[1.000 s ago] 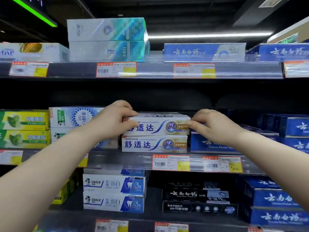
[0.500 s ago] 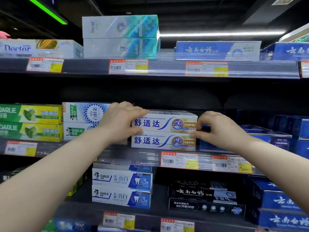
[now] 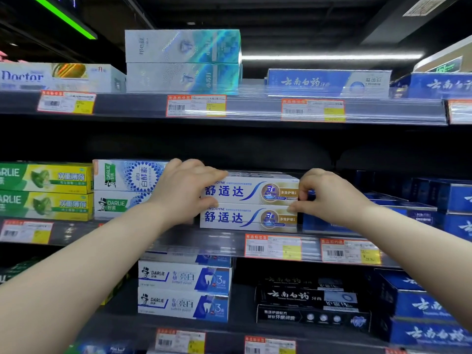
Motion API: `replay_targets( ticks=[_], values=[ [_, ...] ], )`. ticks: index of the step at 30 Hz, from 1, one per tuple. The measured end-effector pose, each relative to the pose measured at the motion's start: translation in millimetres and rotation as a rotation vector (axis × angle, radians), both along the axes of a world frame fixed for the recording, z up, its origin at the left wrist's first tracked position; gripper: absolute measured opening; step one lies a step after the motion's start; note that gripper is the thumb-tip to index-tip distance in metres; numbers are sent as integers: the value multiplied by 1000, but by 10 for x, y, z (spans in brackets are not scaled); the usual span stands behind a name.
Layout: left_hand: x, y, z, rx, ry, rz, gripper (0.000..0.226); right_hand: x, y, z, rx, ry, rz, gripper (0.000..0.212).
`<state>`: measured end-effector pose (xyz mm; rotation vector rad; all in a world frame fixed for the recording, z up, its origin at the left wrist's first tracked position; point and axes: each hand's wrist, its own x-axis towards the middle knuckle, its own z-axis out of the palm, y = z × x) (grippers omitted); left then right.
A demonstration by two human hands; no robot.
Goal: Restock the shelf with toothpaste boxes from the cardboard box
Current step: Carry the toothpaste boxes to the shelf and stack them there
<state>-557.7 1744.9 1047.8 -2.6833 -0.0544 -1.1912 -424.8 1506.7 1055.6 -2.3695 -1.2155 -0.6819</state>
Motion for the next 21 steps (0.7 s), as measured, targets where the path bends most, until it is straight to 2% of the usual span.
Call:
replay_targets(
  ticks=[12,21],
  values=[
    [107,-29,13,101,-2,72,52,94,157,54,-89,-62,-138,30],
    [218,-15,30,103,28,129,45,112,274,122,-120,65,-227,32]
  ],
)
